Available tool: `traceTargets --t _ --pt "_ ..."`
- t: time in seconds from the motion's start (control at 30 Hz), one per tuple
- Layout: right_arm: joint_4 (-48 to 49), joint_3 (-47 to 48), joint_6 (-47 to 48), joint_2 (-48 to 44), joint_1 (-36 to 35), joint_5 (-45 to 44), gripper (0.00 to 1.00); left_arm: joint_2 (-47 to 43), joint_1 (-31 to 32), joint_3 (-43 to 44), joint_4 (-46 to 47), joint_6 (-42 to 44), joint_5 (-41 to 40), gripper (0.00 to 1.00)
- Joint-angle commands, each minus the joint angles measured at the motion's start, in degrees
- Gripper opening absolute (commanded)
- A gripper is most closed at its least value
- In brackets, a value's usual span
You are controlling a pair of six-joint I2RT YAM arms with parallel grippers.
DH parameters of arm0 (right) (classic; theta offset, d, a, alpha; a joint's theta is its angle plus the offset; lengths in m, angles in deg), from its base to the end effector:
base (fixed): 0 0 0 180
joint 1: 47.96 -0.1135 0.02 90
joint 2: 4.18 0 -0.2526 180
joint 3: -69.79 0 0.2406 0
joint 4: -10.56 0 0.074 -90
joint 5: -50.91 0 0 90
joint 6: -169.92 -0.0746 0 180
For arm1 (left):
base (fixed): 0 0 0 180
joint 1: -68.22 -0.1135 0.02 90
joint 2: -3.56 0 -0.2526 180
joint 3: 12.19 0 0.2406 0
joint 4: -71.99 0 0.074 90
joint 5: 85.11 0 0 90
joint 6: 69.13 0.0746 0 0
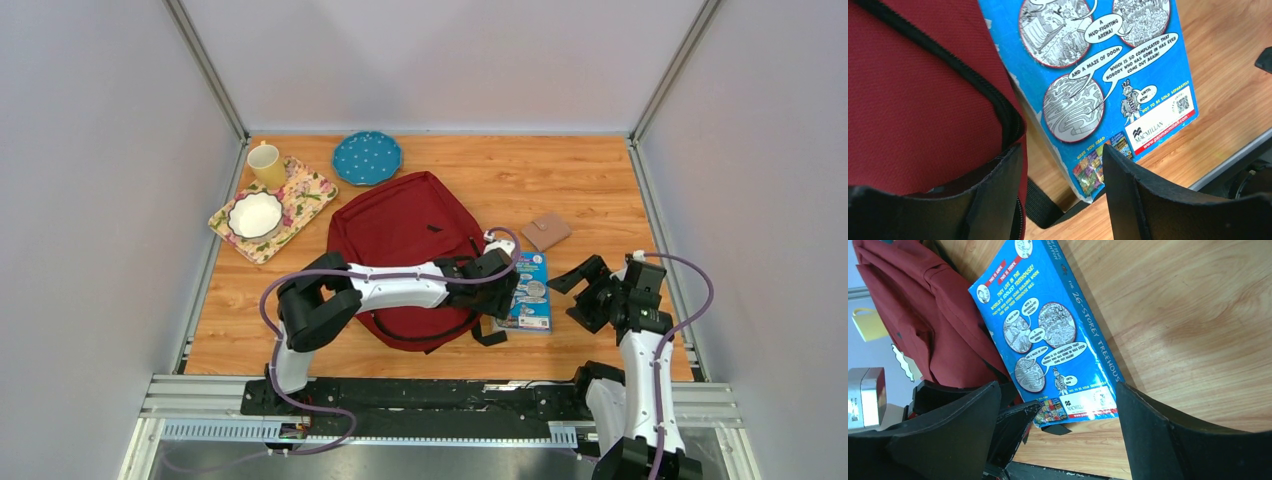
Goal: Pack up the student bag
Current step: Pick up the book from the center of the board.
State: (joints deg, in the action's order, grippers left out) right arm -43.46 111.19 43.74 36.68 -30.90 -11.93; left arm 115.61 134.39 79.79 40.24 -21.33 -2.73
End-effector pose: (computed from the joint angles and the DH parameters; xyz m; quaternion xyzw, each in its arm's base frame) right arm 0.1563 -0.0124 0.1682 0.3478 0.8582 0.2705 0.2633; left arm 0.1837 -0.3914 0.1488 0.1745 0.9269 -0.2279 0.2419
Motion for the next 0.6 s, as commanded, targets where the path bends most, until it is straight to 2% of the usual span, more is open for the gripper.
traceTargets --t 0.0,0.23,0.57 --pt "3.8 -1.0 0.1 1.3 0.3 1.6 0.87 3.3 -0.5 0.9 4.1 -0.9 6.2 0.67" --pt "5.6 -2.4 0.4 5.0 0.3 1.8 0.87 4.8 -0.6 1.7 7.5 -0.6 12.4 0.62" --pt "9.7 -3.8 1.8 15.7 0.3 4.7 0.82 4.6 -0.6 2.4 10.4 0.1 15.3 0.53"
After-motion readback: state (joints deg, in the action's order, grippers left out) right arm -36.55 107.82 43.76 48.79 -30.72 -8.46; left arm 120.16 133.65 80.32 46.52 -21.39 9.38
